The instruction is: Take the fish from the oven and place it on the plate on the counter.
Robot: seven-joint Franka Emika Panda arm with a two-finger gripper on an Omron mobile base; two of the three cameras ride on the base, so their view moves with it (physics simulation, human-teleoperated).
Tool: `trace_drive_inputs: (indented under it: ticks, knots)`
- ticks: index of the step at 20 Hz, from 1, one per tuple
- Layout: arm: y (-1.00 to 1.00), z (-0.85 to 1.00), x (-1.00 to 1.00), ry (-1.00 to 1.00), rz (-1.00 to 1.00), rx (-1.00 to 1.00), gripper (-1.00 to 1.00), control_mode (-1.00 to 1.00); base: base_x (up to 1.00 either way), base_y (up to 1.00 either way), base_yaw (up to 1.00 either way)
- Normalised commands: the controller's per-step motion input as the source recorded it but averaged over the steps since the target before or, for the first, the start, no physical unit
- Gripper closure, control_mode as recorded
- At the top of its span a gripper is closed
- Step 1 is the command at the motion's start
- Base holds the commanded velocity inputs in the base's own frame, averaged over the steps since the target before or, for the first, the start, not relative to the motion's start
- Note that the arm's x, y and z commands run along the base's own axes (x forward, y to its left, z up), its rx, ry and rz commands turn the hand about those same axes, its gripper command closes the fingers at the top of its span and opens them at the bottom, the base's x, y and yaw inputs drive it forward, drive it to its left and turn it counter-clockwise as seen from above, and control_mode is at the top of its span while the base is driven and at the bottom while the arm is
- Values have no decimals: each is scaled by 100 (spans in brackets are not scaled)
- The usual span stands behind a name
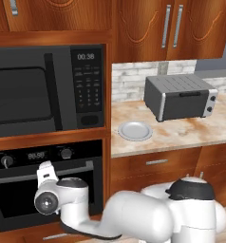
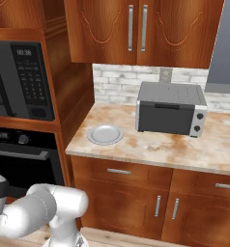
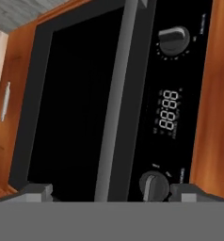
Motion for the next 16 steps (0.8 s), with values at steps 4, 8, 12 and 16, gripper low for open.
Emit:
trace_drive_inputs:
  ticks: [4,8,12,16]
  knots:
    - [0,-42,26,-5,0,0,-100,-100,0,0,0]
    - [1,-33,34,-3,0,0,-100,-100,0,0,0]
    - [9,-6,34,-1,0,-3,-100,-100,0,0,0]
    - [13,-2,40,0,0,-4,-100,-100,0,0,0]
